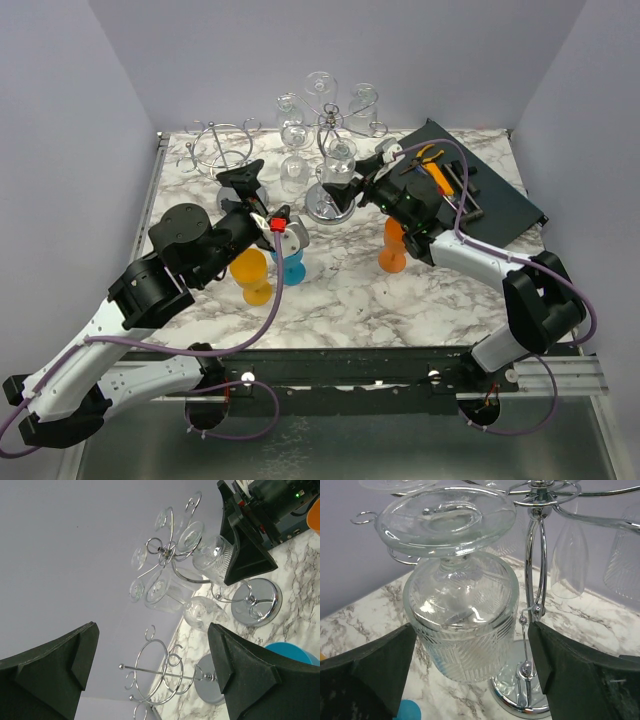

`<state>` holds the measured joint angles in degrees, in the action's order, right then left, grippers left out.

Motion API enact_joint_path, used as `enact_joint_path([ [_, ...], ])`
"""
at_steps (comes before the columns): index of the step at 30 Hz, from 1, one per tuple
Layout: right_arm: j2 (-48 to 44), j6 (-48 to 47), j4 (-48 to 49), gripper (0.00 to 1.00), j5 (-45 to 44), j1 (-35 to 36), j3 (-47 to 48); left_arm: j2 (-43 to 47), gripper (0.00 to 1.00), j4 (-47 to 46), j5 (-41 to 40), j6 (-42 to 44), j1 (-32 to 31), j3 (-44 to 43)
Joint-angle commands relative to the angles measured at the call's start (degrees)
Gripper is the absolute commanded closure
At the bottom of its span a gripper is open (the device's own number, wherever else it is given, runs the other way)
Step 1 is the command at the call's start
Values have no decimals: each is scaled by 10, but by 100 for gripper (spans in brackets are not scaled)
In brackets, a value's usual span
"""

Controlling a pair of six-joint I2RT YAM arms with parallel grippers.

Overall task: Place the wine glass upside down on the wine glass rack
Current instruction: Turn the wine glass upside down at the wine rack.

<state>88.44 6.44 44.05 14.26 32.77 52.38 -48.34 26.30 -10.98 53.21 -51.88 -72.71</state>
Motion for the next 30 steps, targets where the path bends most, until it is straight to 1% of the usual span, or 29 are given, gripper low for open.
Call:
enact_joint_path([
  [1, -11, -8, -12, 0, -17, -2, -10, -2, 1, 4, -9, -11, -2, -4],
  [4, -38, -16, -63, 0, -30, -3, -12, -13, 1, 5, -11, -38, -2, -16],
  [7, -85, -24, -129, 0, -42, -3, -17, -35, 1, 8, -16, -69, -2, -40],
  [14, -211, -25, -339, 1, -81, -17, -4, -121, 1, 14, -56, -153, -2, -131],
  [17, -248, -4, -421, 5, -85, -45, 39, -178, 1, 17, -76, -183, 3, -184],
  [19, -257, 5, -469, 9, -89, -63, 78, -216, 1, 26, -79, -199, 9, -228],
  [21, -251, 12, -506, 13, -89, -77, 131, -254, 2, 38, -79, -208, 19, -267],
  [24, -216, 24, -553, 17, -93, -94, 221, -318, 3, 53, -86, -216, 37, -327],
  [28, -131, 58, -600, 25, -74, -131, 337, -407, 9, 104, -83, -269, 74, -444],
  [30, -86, 69, -612, 26, -58, -145, 393, -446, 12, 129, -79, -299, 87, -496],
])
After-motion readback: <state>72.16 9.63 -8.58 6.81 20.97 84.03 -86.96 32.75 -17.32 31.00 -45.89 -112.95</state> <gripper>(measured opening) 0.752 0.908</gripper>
